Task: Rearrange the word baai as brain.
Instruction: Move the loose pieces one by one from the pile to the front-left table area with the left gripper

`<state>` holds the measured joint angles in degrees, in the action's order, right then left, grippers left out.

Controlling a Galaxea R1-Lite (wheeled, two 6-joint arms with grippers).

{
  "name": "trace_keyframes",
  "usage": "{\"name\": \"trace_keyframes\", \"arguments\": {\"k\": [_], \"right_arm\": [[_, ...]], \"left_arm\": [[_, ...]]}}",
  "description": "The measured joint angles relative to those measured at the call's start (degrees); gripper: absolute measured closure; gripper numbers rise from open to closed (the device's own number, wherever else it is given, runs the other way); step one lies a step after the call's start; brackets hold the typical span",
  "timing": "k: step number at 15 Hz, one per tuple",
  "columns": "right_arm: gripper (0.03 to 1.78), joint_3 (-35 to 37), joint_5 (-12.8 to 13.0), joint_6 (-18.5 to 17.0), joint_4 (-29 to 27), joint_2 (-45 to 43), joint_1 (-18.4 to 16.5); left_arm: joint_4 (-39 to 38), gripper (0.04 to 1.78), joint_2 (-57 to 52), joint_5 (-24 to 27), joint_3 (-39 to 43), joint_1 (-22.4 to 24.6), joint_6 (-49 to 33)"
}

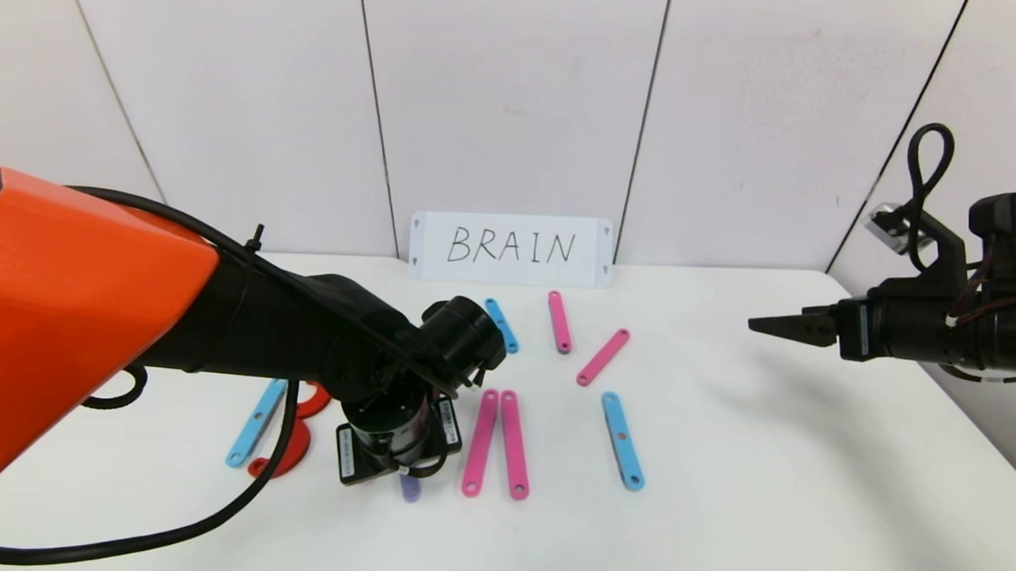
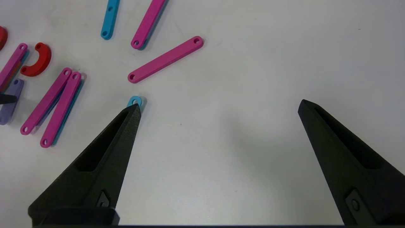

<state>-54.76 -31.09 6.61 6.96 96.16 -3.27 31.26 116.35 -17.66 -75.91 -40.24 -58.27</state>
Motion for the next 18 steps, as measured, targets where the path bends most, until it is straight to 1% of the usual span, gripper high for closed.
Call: {"name": "trace_keyframes", "arguments": {"k": [2, 4, 6, 9, 11, 12, 14, 18], "right_arm": [[0.07, 0.0, 0.0, 0.0, 0.0, 0.0, 0.0], [0.07, 0.1, 0.0, 0.0, 0.0, 0.0, 0.0], [0.07, 0.1, 0.0, 0.0, 0.0, 0.0, 0.0], [0.07, 0.2, 0.0, 0.3, 0.0, 0.0, 0.0], [0.07, 0.2, 0.0, 0.4, 0.0, 0.0, 0.0], [0.07, 0.2, 0.0, 0.4, 0.0, -0.1, 0.0], [0.07, 0.3, 0.0, 0.5, 0.0, -0.1, 0.0], [0.07, 0.3, 0.0, 0.4, 0.0, -0.2, 0.0]], "left_arm": [[-0.1, 1.48, 0.1, -0.1, 0.1, -0.1, 0.1], [-0.8, 1.34, 0.2, -0.1, 0.1, -0.1, 0.1], [-0.9, 1.07, 0.2, -0.1, 0.1, -0.1, 0.1], [-0.9, 0.55, 0.2, 0.0, -0.2, -0.1, 0.1], [-1.7, 0.29, 0.2, 0.3, -0.5, -0.2, 0.2], [-2.2, 0.2, 0.2, 0.4, -0.5, -0.2, 0.2], [-2.4, 0.09, 0.2, 0.4, -0.4, -0.2, 0.3], [-2.4, 0.08, 0.2, 0.9, -0.5, -0.7, 0.3]]}}
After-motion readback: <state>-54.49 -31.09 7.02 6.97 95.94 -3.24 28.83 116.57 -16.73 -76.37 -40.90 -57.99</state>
